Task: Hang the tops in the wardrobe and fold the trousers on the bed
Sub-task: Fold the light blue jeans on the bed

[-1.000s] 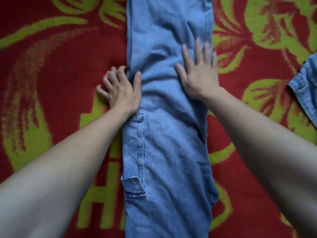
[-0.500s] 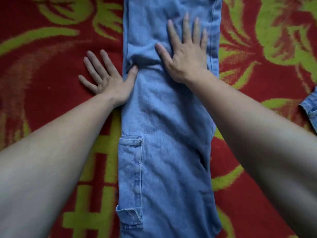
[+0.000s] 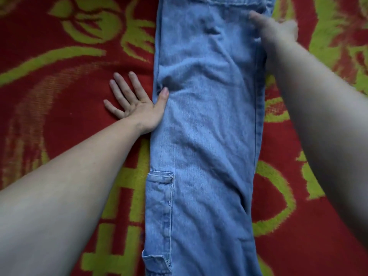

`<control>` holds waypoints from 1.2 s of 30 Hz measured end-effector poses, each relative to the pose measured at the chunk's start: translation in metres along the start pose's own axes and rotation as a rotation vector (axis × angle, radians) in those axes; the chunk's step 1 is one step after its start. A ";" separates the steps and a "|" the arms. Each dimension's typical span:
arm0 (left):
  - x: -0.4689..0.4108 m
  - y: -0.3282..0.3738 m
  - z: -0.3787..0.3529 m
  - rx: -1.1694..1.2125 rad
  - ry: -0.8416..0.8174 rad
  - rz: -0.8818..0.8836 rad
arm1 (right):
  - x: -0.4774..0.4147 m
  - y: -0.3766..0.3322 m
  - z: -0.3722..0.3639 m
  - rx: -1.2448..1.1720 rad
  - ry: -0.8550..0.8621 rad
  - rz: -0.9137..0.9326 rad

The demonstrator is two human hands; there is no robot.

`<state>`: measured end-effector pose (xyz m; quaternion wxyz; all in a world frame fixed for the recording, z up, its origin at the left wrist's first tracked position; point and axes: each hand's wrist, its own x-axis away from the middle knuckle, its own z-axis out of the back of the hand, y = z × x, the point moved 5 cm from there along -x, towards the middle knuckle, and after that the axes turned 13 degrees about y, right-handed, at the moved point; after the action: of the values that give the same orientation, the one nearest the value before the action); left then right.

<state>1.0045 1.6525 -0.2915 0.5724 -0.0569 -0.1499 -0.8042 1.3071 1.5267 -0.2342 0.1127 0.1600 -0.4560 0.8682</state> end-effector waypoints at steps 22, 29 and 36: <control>0.019 -0.024 0.042 0.346 0.031 -0.173 | 0.197 0.018 0.128 0.027 -0.209 0.996; 0.112 -0.083 0.045 0.484 0.043 -0.121 | 0.237 0.183 0.151 0.607 -0.402 0.960; 0.166 -0.069 0.055 0.556 0.093 0.032 | 0.236 0.173 0.151 0.615 -0.230 0.965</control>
<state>0.8792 1.5406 -0.2076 0.5850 0.1367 -0.3374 -0.7247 1.0566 1.3167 -0.1948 -0.3972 0.0526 -0.2137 0.8909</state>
